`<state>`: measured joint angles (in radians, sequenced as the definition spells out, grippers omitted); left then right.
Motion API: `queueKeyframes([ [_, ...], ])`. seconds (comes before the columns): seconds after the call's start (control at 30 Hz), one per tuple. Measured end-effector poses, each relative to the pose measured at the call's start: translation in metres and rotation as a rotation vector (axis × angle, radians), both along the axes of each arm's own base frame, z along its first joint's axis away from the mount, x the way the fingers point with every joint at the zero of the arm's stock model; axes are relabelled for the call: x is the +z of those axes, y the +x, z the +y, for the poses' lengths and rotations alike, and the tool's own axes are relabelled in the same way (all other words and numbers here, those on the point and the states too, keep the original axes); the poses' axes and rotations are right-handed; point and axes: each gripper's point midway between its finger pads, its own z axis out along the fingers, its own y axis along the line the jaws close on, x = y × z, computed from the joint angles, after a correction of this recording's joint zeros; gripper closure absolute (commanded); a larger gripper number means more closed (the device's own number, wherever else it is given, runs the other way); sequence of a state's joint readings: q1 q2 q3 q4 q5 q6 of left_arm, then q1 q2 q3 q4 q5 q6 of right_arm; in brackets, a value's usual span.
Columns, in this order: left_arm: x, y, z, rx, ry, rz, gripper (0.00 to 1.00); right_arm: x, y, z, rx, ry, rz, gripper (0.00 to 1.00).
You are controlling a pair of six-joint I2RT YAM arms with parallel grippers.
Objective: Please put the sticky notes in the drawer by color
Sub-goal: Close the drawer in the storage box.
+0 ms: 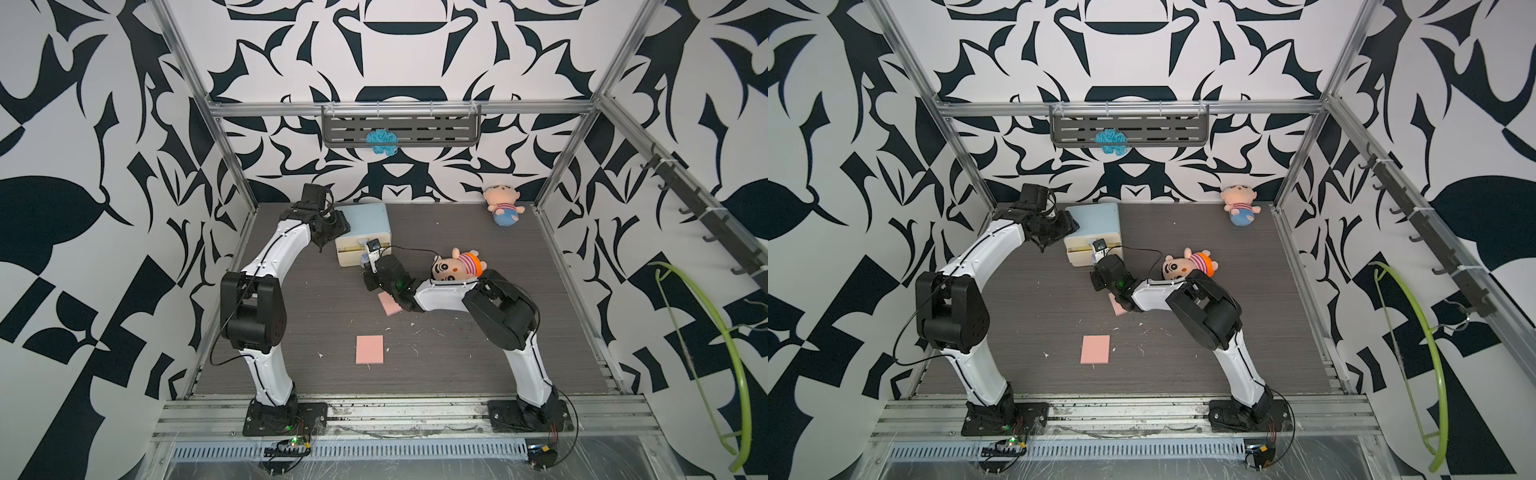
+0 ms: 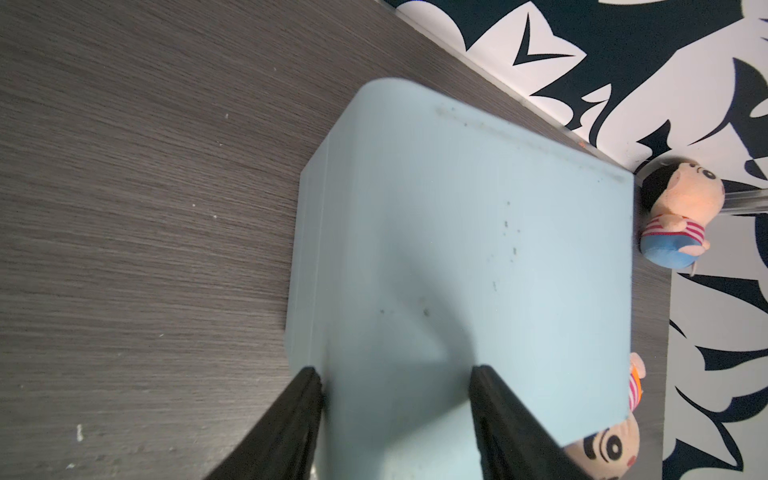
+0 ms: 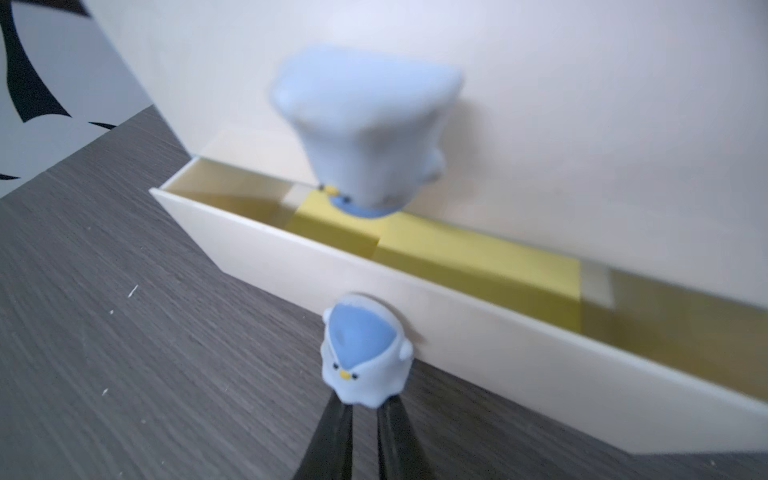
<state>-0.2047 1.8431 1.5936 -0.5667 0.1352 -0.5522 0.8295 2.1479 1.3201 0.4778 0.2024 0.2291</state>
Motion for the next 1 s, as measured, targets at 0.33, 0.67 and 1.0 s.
queueKeyframes([
  [0.33,-0.002,-0.001,-0.001,-0.003,-0.007,0.003,0.38,-0.004,0.016,0.004,0.04,0.012,0.016,0.8],
  [0.67,-0.002,-0.002,-0.002,0.0,-0.024,0.002,0.39,0.011,0.014,-0.013,-0.031,0.153,0.016,0.5],
  [1.0,-0.002,-0.002,-0.001,0.002,-0.031,0.002,0.38,-0.011,0.02,-0.008,-0.092,0.281,0.089,0.5],
])
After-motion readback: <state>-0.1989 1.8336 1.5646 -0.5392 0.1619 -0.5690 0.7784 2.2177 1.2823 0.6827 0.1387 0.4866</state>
